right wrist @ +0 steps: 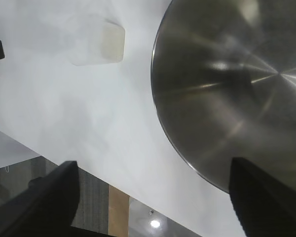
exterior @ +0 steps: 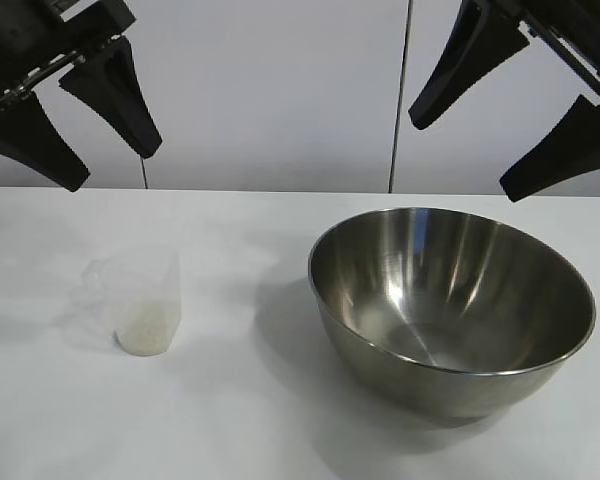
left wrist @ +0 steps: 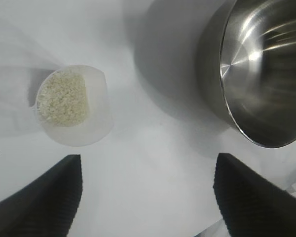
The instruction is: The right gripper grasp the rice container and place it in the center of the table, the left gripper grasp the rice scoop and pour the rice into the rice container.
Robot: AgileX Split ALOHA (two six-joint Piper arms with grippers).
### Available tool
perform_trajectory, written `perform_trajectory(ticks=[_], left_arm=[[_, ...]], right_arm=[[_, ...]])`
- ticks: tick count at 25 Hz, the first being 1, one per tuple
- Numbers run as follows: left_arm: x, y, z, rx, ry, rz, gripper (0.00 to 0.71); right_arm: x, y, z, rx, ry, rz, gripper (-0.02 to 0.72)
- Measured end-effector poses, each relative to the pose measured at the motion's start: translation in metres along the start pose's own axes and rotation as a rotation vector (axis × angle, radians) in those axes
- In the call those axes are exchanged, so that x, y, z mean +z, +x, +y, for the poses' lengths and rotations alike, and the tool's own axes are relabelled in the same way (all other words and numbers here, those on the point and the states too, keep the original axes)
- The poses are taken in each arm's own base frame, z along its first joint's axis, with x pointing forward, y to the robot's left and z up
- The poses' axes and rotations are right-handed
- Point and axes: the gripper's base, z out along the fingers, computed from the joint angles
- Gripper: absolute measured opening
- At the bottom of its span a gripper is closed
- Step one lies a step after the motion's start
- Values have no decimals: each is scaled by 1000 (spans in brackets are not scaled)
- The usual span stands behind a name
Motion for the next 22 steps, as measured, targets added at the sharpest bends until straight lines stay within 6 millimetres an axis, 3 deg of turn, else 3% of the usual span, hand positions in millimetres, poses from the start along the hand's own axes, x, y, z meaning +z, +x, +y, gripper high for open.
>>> perform_trajectory(ticks=[8, 17, 22], left_arm=[[0, 0, 0, 0, 0, 0, 538], [0, 0, 0, -1, -1, -3, 538], [0, 0, 0, -1, -1, -3, 538]], right_arm=[[-1, 0, -3, -18, 19, 2, 568], [-33, -8, -58, -18, 287, -13, 544], [-33, -15, -72, -19, 348, -59, 544]])
